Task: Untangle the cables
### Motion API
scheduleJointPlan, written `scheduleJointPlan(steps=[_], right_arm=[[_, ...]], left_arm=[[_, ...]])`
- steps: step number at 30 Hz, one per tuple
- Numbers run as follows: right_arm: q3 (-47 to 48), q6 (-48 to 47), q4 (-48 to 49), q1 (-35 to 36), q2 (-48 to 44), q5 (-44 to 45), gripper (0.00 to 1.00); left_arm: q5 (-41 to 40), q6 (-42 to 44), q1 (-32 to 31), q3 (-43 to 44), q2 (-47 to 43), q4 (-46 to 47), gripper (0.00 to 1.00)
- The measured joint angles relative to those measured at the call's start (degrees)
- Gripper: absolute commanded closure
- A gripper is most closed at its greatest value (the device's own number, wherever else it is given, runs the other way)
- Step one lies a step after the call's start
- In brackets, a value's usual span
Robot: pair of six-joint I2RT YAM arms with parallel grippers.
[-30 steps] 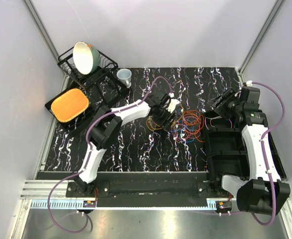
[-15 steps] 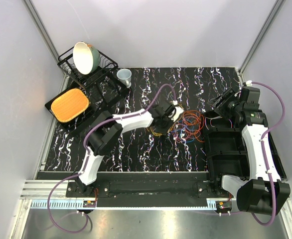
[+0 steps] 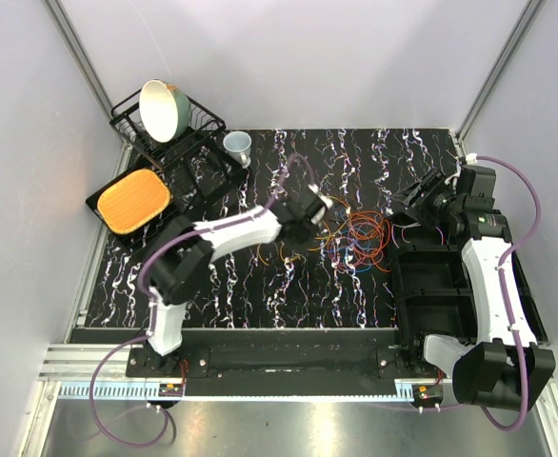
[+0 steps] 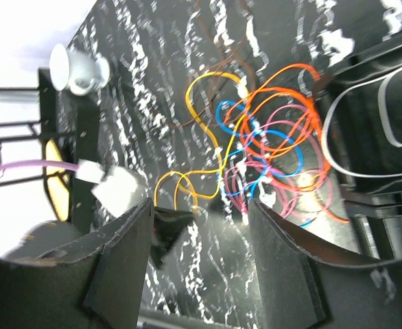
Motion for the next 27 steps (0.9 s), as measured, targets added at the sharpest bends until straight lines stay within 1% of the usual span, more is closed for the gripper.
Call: scheduleJointPlan(steps=[4, 8, 10, 14, 18, 21, 24, 27], right_arm=[[0.17, 0.61, 0.13, 1.55, 0.39, -2.54, 0.36], [1.46, 1.29, 0.37, 5.27, 1.49, -4.02, 0.36], [1.88, 1.92, 0.85, 7.56, 1.99, -4.35, 0.36], [1.92, 3.89, 2.6, 13.64, 3.69, -4.37, 0.36], [1.31, 6.49, 7.19, 19.47, 7.17, -5.79, 0.36], [1.2, 7.13, 9.81, 24.26, 10.91, -6.36, 0.36], [1.68, 7.1, 11.34, 29.64, 15.72, -6.88, 0.36], [2.32, 7.26, 11.87, 32.87, 18.91, -6.56, 0.36]], left_arm=[[3.1, -3.48, 5.03, 0.24, -8.15, -2.64, 1.0], [6.82, -5.95, 11.85, 1.31, -17.73, -3.23, 1.0], [7.56, -6.64, 14.19, 1.55, -22.45, -3.3, 1.0], [9.68, -7.04, 14.34, 0.96, -29.05, -3.26, 1.0], [13.05, -7.15, 13.75, -4.68, -34.45, -2.1, 1.0], [13.9, -7.43, 13.75, -6.82, -35.78, -2.95, 1.0], [14.36, -7.5, 14.08, -6.71, -36.33, -3.28, 1.0], [14.01, -7.28, 14.4, -5.49, -37.81, -4.9, 1.0]])
